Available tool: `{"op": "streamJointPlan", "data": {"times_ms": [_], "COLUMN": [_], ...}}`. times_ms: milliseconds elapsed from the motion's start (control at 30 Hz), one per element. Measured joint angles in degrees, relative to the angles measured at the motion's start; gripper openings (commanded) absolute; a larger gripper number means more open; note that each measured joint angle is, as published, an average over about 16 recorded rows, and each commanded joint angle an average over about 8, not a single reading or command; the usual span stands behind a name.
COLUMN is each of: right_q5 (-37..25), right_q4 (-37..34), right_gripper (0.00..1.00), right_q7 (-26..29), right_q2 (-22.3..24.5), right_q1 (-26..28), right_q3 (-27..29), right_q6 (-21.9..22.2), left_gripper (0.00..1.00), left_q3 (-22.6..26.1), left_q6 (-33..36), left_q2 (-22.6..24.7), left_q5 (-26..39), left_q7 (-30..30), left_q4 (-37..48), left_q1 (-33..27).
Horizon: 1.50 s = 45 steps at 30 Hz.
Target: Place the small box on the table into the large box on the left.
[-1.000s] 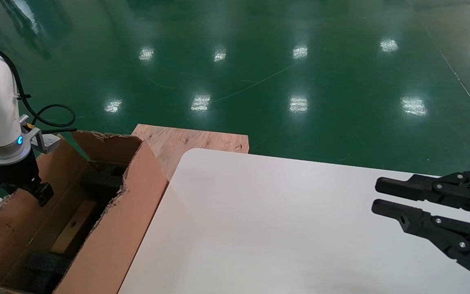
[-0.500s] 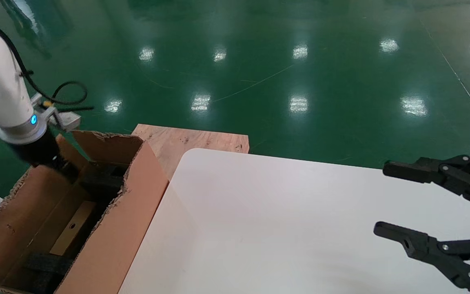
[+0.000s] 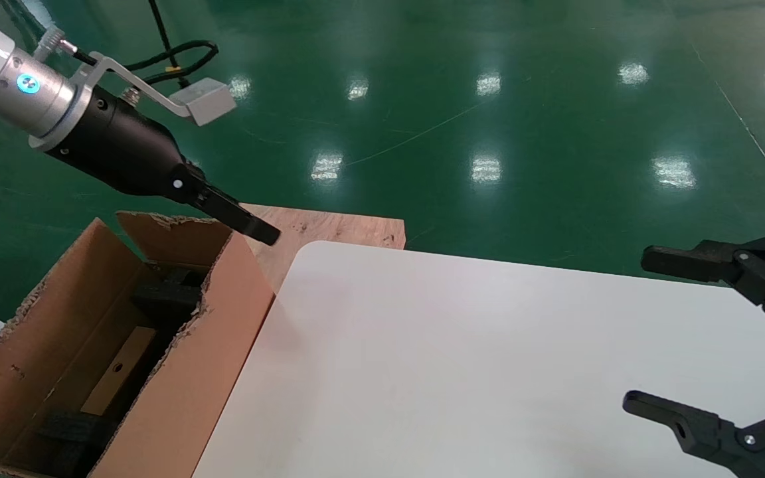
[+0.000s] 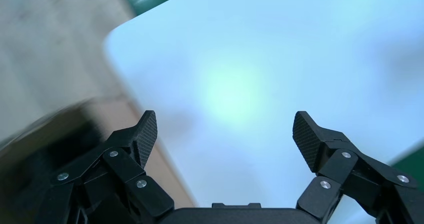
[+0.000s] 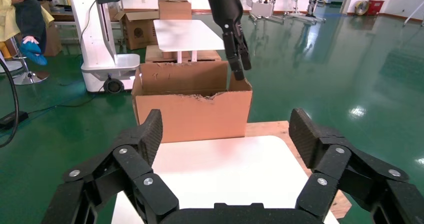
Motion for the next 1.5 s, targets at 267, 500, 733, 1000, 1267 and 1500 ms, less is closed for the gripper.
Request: {"op": "streamJointPlan", "data": {"times_ms": [267, 500, 733, 1000, 1267, 1500], "right_q5": [0.0, 0.0, 0.0, 0.0, 0.0, 0.0], "right_q4": [0.0, 0.0, 0.0, 0.0, -0.1, -0.1], "right_gripper": [1.00, 1.00, 1.00, 1.00, 1.00, 1.00], "right_q7": [0.0, 0.0, 0.0, 0.0, 0.0, -0.1], "right_q2": [0.0, 0.0, 0.0, 0.0, 0.0, 0.0], "right_q1": [0.0, 0.0, 0.0, 0.0, 0.0, 0.0], "right_q3": [0.0, 0.0, 0.0, 0.0, -0.1, -0.1], "right_q6": [0.0, 0.0, 0.0, 0.0, 0.0, 0.0], "left_gripper": [1.00, 1.00, 1.00, 1.00, 1.00, 1.00], "left_q3": [-1.8, -2.0, -4.6, -12.2, -21.9, -30.9], "left_q6": [0.5, 0.2, 0.2, -0.1, -0.5, -0.8], "left_q2": [-4.8, -5.4, -5.2, -5.8, -6.7, -7.5], "left_q5": [-4.7, -5.1, -5.8, -8.6, -12.2, -15.5], "left_q7": [-0.7, -1.0, 0.7, 5.1, 10.6, 15.7], "left_q4": [-14.2, -16.8, -16.3, -18.7, -22.3, -25.5], "left_q1": [0.5, 0.9, 3.3, 10.0, 18.7, 26.7]}}
